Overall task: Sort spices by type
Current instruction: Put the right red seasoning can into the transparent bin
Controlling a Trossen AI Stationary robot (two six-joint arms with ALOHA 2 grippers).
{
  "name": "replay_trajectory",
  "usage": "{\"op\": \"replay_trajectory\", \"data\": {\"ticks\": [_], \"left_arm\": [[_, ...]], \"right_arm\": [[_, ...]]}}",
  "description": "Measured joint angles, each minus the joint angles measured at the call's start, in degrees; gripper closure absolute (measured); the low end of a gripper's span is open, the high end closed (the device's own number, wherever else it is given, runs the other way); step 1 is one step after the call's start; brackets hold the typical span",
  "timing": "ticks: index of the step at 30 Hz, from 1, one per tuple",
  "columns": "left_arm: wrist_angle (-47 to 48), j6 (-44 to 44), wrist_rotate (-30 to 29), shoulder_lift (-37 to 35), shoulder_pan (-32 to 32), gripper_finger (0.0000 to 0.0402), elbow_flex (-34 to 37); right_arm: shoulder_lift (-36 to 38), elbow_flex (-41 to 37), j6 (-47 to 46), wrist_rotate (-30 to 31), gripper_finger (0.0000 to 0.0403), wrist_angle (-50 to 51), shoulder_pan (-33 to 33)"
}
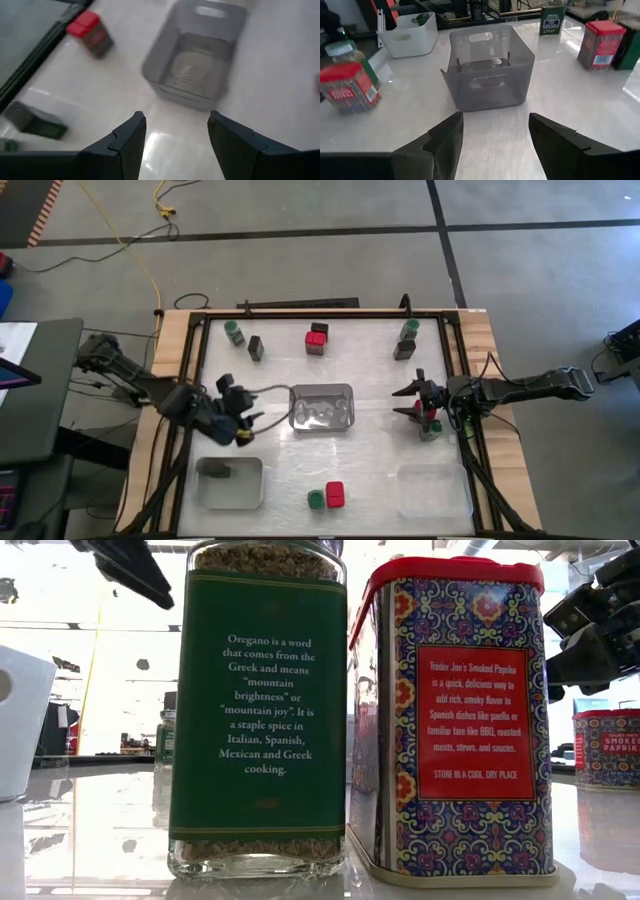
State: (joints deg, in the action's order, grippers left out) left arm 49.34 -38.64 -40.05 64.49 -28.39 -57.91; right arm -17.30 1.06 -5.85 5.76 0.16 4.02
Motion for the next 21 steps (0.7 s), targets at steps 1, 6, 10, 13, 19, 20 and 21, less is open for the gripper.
{"op": "replay_trajectory", "data": {"ticks": [1,6,10,13,19,20,21], "left_arm": [[0.0,0.0,0.0,0.0,1.2,0.0199,0.0],[-0.5,0.1,-0.1,0.0,5.9,0.0199,0.0],[-1.2,-3.0,-0.6,0.0,8.1,0.0199,0.0],[-1.2,-7.1,-0.7,0.0,9.0,0.0199,0.0],[-1.2,-9.0,-0.7,0.0,10.0,0.0199,0.0],[-1.3,-8.7,-0.7,0.0,10.2,0.0199,0.0],[-1.3,-8.4,-0.8,0.0,10.4,0.0199,0.0]], "right_arm": [[0.0,0.0,1.7,0.1,0.0148,0.0,-0.1],[0.0,0.0,9.1,0.2,0.0148,-0.1,-0.4],[0.0,0.0,10.2,0.4,0.0148,-0.2,-0.4],[0.0,0.0,10.3,0.4,0.0148,-0.2,-0.4],[0.0,0.0,10.3,0.4,0.0148,-0.4,-0.4],[0.0,0.0,10.4,0.4,0.0148,-0.6,-0.4],[0.0,0.0,10.4,0.4,0.0148,-0.9,-0.4]]}}
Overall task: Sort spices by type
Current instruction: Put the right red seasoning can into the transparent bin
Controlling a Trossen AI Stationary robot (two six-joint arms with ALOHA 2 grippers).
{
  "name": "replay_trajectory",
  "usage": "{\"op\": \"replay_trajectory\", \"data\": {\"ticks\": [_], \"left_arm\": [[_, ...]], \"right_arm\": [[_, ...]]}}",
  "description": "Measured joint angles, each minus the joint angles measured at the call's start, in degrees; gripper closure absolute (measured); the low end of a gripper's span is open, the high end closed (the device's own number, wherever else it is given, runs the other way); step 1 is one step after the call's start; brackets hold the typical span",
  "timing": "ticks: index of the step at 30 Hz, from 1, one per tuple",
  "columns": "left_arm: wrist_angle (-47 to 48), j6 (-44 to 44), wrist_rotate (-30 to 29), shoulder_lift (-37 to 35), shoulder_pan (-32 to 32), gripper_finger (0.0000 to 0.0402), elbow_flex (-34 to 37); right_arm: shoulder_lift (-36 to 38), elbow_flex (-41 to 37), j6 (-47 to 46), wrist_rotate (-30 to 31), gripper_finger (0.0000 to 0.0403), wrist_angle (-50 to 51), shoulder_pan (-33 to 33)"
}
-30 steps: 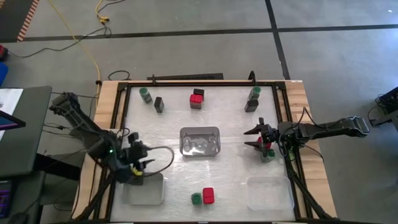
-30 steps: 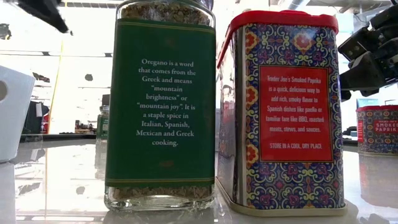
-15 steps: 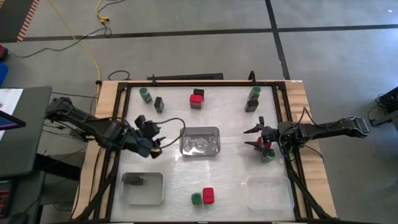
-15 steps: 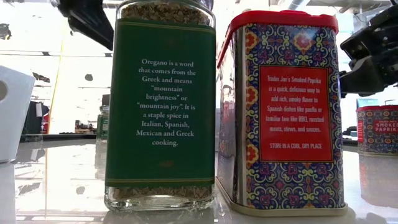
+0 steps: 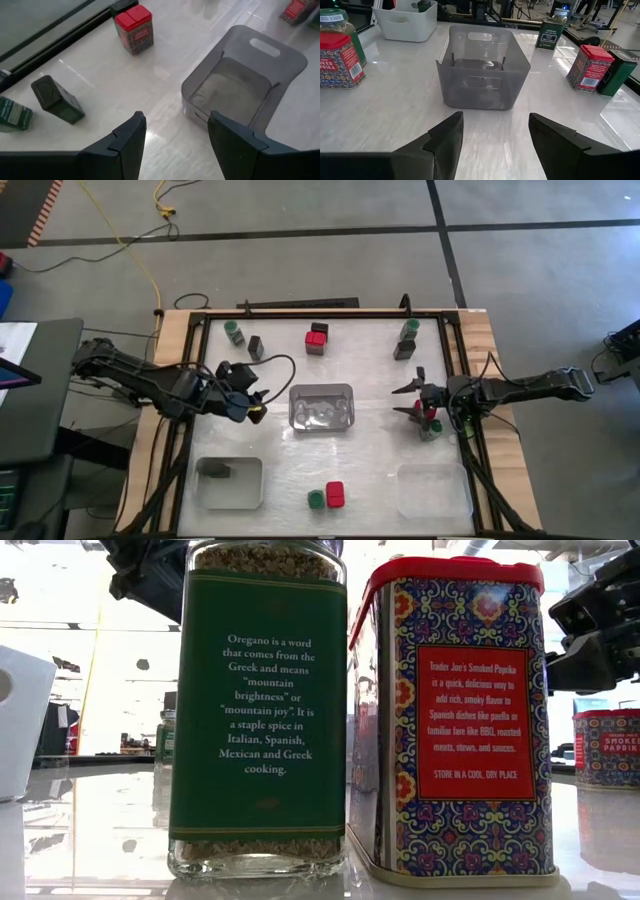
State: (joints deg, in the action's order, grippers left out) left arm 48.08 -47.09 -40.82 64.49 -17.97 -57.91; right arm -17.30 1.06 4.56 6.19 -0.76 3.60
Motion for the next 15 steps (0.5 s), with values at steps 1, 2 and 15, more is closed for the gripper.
{"op": "replay_trajectory", "data": {"ticks": [1,2,15], "left_arm": [[0.0,0.2,0.0,0.0,0.2,0.0199,0.0],[0.0,0.2,0.0,0.0,0.4,0.0199,0.0],[0.0,3.2,-0.2,0.0,2.7,0.0199,0.0]], "right_arm": [[0.0,0.0,0.0,0.0,0.0148,-0.2,0.0],[0.0,0.0,0.0,0.1,0.0148,-0.4,0.0],[0.0,-0.2,0.0,0.1,0.0148,-13.6,-0.4]]}}
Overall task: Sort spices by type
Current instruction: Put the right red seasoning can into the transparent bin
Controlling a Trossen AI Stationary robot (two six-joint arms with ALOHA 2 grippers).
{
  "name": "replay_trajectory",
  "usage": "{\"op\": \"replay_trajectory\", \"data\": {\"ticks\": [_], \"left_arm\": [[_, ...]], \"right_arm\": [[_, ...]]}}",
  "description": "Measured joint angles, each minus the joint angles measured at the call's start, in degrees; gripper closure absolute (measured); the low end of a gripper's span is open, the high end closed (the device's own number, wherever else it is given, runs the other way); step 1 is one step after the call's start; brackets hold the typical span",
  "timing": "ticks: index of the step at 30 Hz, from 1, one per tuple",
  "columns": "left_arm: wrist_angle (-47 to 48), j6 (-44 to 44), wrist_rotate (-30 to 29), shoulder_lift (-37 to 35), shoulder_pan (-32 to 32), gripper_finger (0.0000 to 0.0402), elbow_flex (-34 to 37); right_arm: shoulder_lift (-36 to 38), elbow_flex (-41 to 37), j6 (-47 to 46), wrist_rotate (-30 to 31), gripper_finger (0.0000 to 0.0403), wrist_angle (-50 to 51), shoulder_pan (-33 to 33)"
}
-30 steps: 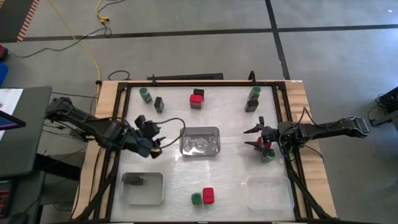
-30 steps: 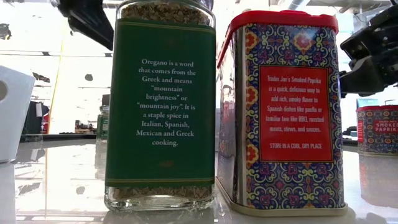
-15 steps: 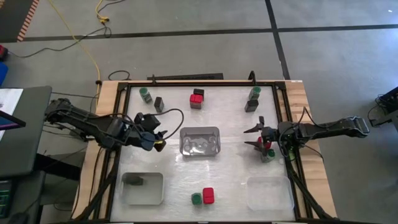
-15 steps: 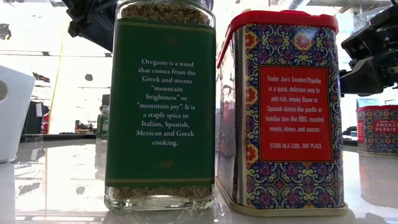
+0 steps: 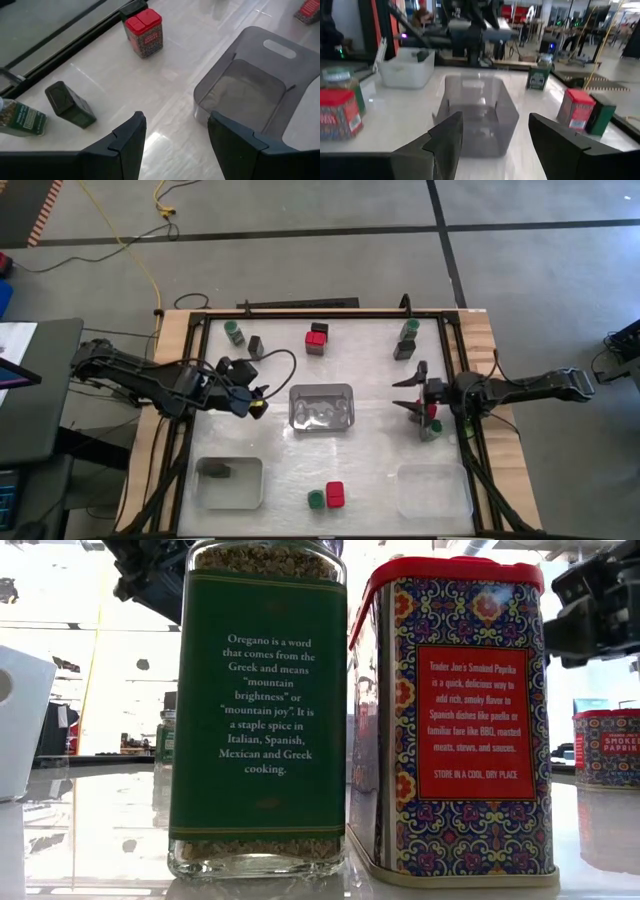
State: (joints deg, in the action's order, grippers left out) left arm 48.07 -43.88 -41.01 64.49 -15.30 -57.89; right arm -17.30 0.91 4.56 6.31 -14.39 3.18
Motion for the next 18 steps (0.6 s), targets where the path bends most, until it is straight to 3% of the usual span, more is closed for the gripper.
{"op": "replay_trajectory", "data": {"ticks": [8,15,18], "left_arm": [[0.0,-0.1,0.0,0.0,0.7,0.0199,0.0],[0.0,0.1,0.0,0.0,0.7,0.0199,0.0],[0.1,0.1,0.0,0.0,0.7,0.0199,0.0]], "right_arm": [[-0.1,2.7,0.0,0.2,0.0148,-2.8,-0.2],[-4.6,12.3,0.0,11.1,0.0148,1.7,-2.0],[-8.2,18.5,0.0,12.0,0.0148,8.2,-3.3]]}}
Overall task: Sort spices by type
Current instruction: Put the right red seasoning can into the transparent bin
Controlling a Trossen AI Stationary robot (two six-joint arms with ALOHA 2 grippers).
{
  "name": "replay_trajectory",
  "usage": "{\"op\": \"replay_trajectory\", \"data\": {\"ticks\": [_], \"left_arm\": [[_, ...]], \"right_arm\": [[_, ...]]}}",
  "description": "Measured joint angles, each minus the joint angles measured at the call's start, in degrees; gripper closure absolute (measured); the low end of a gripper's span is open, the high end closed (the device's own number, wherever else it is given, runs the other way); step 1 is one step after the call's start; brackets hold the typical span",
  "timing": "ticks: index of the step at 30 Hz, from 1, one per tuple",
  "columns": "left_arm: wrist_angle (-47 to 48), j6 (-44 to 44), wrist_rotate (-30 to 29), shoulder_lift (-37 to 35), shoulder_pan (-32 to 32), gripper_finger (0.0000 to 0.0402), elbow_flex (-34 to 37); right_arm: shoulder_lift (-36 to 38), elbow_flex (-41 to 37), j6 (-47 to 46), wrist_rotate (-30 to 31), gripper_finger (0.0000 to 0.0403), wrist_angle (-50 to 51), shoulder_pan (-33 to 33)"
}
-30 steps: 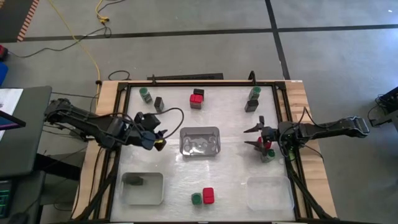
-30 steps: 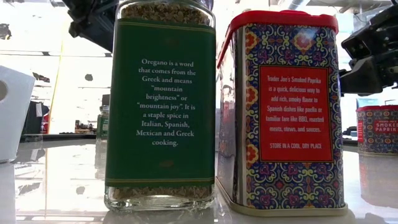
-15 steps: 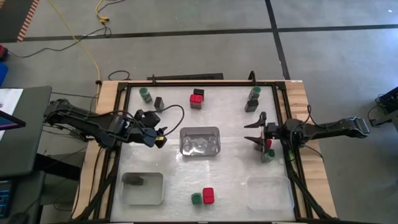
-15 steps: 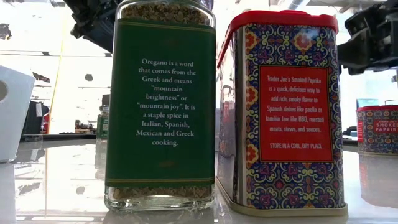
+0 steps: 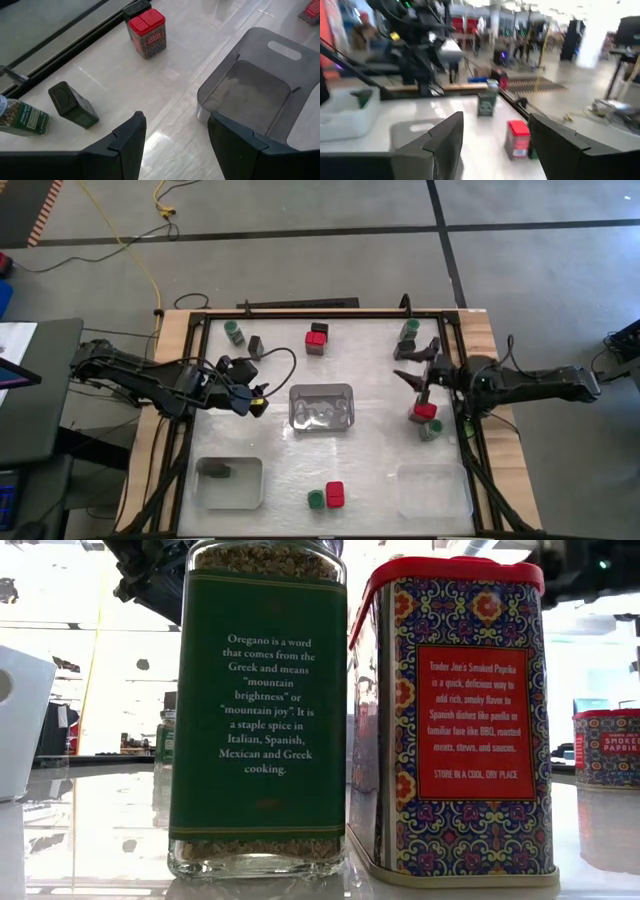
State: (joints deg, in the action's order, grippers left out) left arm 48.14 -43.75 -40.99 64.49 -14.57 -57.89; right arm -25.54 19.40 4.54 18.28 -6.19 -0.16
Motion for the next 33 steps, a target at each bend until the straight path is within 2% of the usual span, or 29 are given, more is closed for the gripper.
{"op": "replay_trajectory", "data": {"ticks": [7,14,16,21,26,33], "left_arm": [[0.0,2.8,0.0,0.0,0.0,0.0199,0.0],[0.0,2.6,0.0,0.0,0.0,0.0199,0.0],[0.0,2.5,0.0,0.0,0.0,0.0199,0.0],[0.3,6.7,0.0,0.0,0.0,0.0199,0.0],[0.5,11.0,0.0,0.0,0.0,0.0199,0.0],[0.5,16.5,0.0,0.0,0.0,0.0199,0.0]], "right_arm": [[-12.1,18.3,-1.0,0.0,0.0148,22.6,-2.2],[-24.7,36.2,-14.1,0.0,0.0148,48.9,-2.9],[-28.3,39.9,-16.1,0.0,0.0148,53.2,-2.8],[-34.4,44.5,-18.3,-0.1,0.0148,55.1,-2.9],[-38.0,44.8,-18.9,-0.1,0.0148,53.2,-2.8],[-42.4,44.8,-27.8,-0.4,0.0147,52.7,-2.5]]}}
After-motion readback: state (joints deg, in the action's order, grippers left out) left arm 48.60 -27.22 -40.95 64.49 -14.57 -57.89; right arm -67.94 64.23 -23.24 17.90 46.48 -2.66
